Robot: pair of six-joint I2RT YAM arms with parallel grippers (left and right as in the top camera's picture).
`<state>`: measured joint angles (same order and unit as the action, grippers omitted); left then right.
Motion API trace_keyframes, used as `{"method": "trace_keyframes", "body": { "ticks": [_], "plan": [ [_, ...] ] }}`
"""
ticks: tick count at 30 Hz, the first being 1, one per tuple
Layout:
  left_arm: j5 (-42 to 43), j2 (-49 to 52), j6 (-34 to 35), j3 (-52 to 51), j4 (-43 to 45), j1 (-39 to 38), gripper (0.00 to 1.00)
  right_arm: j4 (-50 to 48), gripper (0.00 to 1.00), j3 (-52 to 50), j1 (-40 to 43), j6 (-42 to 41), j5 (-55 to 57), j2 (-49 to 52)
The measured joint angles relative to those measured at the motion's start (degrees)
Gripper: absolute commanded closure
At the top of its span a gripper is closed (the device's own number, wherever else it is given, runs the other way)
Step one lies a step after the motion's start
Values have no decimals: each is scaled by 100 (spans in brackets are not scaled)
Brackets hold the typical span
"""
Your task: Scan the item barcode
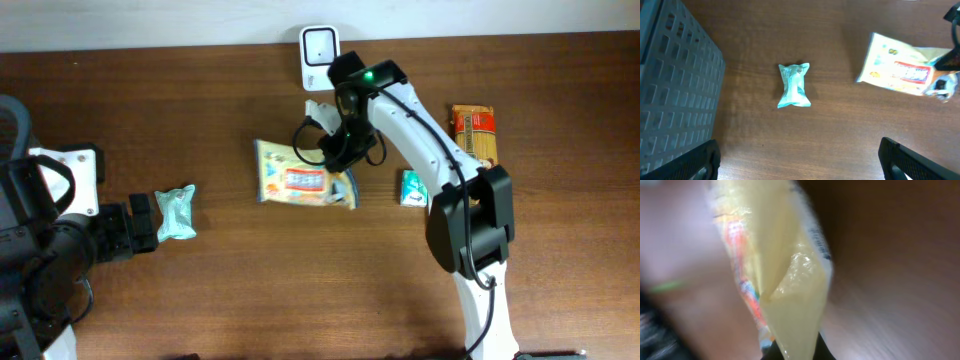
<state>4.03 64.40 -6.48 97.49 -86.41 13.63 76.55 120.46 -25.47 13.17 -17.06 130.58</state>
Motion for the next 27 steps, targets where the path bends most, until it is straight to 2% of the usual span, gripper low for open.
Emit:
{"method": "trace_keyframes", "body": {
  "ticks": [1, 4, 5, 7, 10, 14, 15, 16, 17, 20, 22, 25, 27],
  "plan": [
    [0, 0, 0, 0, 2, 0, 1, 15, 96, 17, -127, -326, 732, -44],
    [0, -2, 0, 0, 7, 0, 1, 461, 96, -17, -780, -2671, 4107, -52],
    [0, -2, 0, 0, 2, 0, 1, 678, 96, -20, -922, -3224, 4780, -52],
    [0, -2, 0, 0, 2, 0, 1, 885, 96, -48, -1178, -3969, 5720, -52],
    [0, 0, 0, 0, 2, 0, 1, 944, 96, -317, -1274, -4487, 6063, -52],
    [0, 0, 0, 0, 2, 0, 1, 820, 96, -743, -1432, -4784, 6116, -52],
    [0, -2, 0, 0, 2, 0, 1, 501, 86, -868, -1606, -4621, 5987, -59],
    [0, -2, 0, 0, 0, 0, 1, 203, 52, -994, -1869, -4411, 5761, -59],
    [0, 0, 0, 0, 2, 0, 1, -146, 39, -1106, -2107, -4118, 5403, -76],
    [0, -2, 0, 0, 2, 0, 1, -616, 35, -1268, -2601, -3528, 4439, -79],
    [0, -2, 0, 0, 0, 0, 1, -623, 33, -1043, -2496, -3180, 3724, -79],
    [0, -2, 0, 0, 0, 0, 1, -791, 34, -507, -2120, -2286, 2076, -79],
    [0, -2, 0, 0, 0, 0, 1, -748, 35, -490, -1867, -2107, 1469, -79]
  ]
}}
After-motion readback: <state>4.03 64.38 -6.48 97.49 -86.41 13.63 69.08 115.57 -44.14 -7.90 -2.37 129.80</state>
